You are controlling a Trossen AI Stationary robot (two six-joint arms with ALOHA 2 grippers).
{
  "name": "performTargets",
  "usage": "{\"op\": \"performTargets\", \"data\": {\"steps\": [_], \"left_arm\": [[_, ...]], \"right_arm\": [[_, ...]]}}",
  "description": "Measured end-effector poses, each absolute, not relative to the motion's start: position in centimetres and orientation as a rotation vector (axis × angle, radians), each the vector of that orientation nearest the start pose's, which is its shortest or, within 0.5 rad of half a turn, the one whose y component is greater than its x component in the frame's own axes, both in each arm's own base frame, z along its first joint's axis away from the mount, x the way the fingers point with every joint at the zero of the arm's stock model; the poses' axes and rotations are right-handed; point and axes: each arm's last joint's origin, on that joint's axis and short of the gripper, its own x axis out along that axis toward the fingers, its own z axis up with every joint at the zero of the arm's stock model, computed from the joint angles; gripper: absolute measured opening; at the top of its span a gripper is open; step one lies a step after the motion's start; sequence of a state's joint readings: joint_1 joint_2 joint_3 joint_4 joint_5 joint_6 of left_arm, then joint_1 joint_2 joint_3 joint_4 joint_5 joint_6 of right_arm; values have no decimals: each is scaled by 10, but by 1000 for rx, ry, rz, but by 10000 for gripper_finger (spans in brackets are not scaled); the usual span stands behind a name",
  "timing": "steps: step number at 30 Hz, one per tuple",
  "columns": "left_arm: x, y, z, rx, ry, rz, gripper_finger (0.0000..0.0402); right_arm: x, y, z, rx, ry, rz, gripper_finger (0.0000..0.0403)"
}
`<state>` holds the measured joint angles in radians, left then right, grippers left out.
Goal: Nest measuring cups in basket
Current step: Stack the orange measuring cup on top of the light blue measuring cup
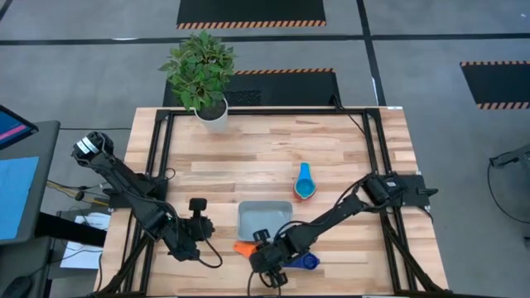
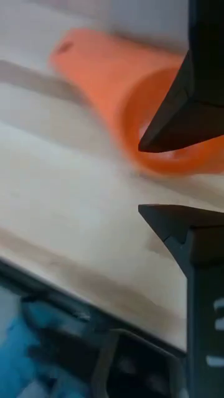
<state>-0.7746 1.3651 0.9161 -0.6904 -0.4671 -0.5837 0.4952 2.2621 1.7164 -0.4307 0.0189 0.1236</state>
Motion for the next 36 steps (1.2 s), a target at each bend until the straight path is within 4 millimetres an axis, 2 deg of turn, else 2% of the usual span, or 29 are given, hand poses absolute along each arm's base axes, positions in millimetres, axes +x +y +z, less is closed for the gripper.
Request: {"op": "performTargets", "data": {"steps": [10, 20, 27, 29, 32, 36], "left_arm": [[189, -167, 225, 120, 948, 6, 0], [190, -167, 225, 118, 946, 6, 0], [190, -167, 225, 108, 946, 11, 0], [190, -167, 225, 108, 946, 11, 0], [190, -167, 225, 108, 946, 11, 0], [190, -167, 225, 108, 946, 11, 0]], "right_arm": [[424, 229, 149, -145, 992, 372, 138], [423, 228, 148, -104, 1017, 339, 83], [423, 228, 150, -77, 1011, 320, 16], [423, 230, 151, -71, 1004, 326, 13], [423, 238, 160, -55, 1006, 369, 10], [422, 255, 188, -52, 991, 427, 8]]}}
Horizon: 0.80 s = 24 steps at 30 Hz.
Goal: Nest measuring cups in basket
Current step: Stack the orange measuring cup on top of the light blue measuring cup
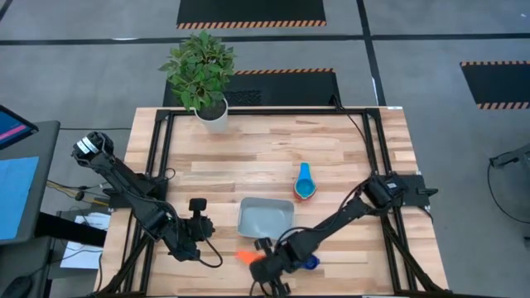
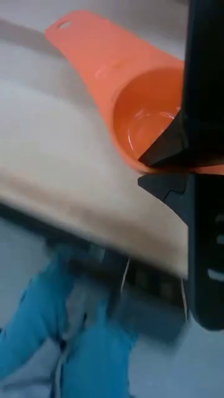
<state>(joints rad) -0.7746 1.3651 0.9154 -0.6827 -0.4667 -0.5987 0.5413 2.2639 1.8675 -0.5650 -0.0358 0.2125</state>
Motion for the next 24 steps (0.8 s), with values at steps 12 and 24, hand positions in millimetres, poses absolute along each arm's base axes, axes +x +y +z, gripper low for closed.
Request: {"op": "performTargets", "data": {"steps": [12, 24], "left_arm": [[190, -167, 225, 109, 944, 12, 0], [190, -167, 225, 116, 933, 25, 0]], "right_arm": [[382, 247, 293, -127, 1105, -166, 7], [360, 197, 311, 44, 1065, -607, 7]]}}
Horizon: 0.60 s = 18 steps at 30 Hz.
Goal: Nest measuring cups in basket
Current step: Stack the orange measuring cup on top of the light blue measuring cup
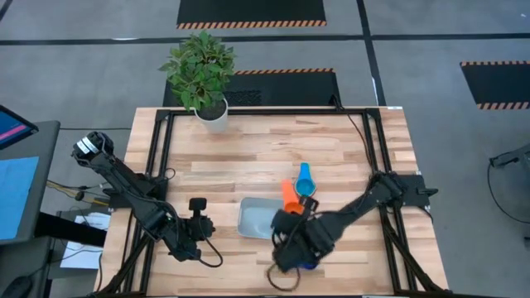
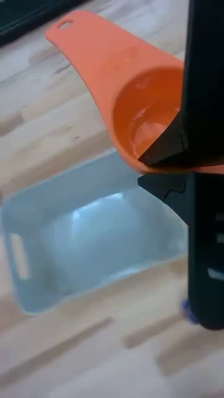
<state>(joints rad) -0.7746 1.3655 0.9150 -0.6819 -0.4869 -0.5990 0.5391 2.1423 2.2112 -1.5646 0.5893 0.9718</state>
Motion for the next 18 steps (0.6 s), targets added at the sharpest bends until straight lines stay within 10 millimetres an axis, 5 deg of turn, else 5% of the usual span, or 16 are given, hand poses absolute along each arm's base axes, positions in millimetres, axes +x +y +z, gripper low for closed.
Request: {"op": "performTargets", "data": {"steps": [7, 13, 18], "left_arm": [[190, -166, 225, 138, 927, 45, 0], [189, -165, 224, 152, 933, 44, 0], [190, -164, 225, 160, 919, 65, 0]], "right_arm": [[350, 149, 321, 65, 1109, -677, 7], [303, 101, 339, 140, 1102, -771, 7], [279, 73, 320, 239, 1045, -771, 7]]}}
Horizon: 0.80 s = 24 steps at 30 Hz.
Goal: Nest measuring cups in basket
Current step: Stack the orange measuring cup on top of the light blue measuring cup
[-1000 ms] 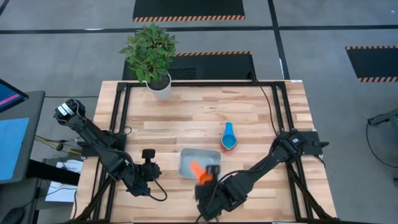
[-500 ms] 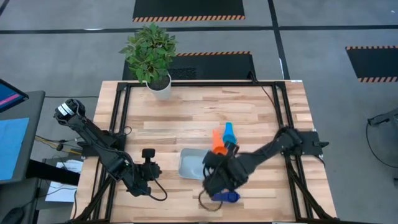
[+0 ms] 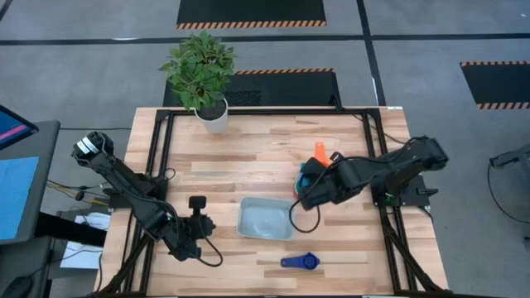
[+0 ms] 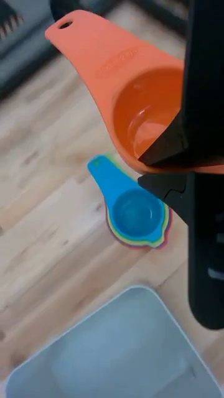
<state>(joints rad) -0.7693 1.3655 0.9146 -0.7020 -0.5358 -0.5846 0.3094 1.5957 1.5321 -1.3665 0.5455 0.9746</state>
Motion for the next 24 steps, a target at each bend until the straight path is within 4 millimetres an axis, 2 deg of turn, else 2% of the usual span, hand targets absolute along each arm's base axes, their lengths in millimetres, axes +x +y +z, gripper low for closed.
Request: {"op": "performTargets", "data": {"steps": [5, 10, 15, 19, 24], "left_arm": [[194, -160, 225, 151, 917, 87, 0], [196, -156, 225, 143, 919, 104, 0], [198, -153, 224, 138, 922, 116, 0], [200, -151, 224, 137, 926, 126, 0], [201, -150, 224, 131, 925, 130, 0]], "right_arm": [[279, 56, 280, 311, 963, -650, 7], [280, 44, 246, 325, 976, -633, 7], [284, 42, 227, 371, 968, -618, 6], [291, 47, 224, 390, 944, -588, 6], [299, 49, 209, 403, 973, -584, 6]]}}
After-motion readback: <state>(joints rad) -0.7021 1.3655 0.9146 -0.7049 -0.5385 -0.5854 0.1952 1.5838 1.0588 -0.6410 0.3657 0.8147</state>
